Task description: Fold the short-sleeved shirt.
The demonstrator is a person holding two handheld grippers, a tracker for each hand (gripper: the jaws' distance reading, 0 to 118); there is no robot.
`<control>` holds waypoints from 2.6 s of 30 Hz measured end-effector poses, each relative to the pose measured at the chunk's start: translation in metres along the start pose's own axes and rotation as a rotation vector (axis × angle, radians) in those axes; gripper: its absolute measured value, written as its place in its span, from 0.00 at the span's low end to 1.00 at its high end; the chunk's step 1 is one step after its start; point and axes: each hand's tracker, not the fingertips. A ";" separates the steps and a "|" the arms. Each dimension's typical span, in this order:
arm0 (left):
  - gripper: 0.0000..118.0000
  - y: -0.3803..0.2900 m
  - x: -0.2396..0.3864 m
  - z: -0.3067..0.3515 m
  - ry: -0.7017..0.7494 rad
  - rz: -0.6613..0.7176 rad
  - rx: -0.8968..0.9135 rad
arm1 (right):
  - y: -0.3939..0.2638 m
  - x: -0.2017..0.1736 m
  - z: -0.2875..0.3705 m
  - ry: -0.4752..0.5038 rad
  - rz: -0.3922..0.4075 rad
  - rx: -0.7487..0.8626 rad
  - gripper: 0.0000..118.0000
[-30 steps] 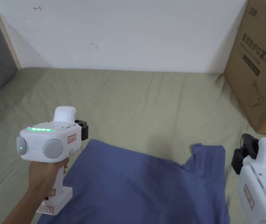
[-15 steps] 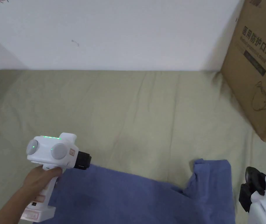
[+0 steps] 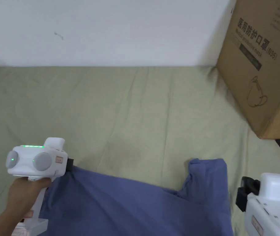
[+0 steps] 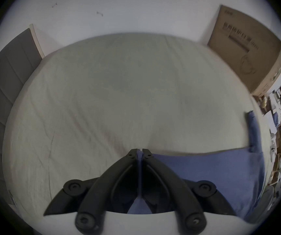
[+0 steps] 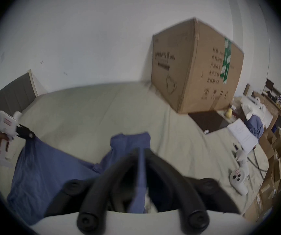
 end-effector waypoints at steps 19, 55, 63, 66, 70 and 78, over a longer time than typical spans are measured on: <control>0.02 -0.047 0.011 0.127 -0.038 0.027 0.163 | -0.043 -0.004 -0.081 0.088 0.037 -0.359 0.00; 0.02 0.162 -0.046 0.415 0.256 -0.045 0.847 | 0.363 -0.076 0.076 0.254 0.130 0.630 0.00; 0.02 0.185 -0.065 0.350 0.250 -0.018 0.835 | 0.339 -0.089 0.057 0.272 0.100 0.649 0.00; 0.02 0.170 -0.063 0.309 0.250 -0.020 0.791 | 0.311 -0.090 0.029 0.283 0.078 0.594 0.00; 0.02 0.139 -0.061 0.258 0.240 -0.020 0.708 | 0.263 -0.086 -0.011 0.292 0.073 0.491 0.00; 0.02 0.040 -0.062 0.212 0.168 0.019 0.601 | 0.155 -0.062 -0.029 0.335 0.009 0.335 0.00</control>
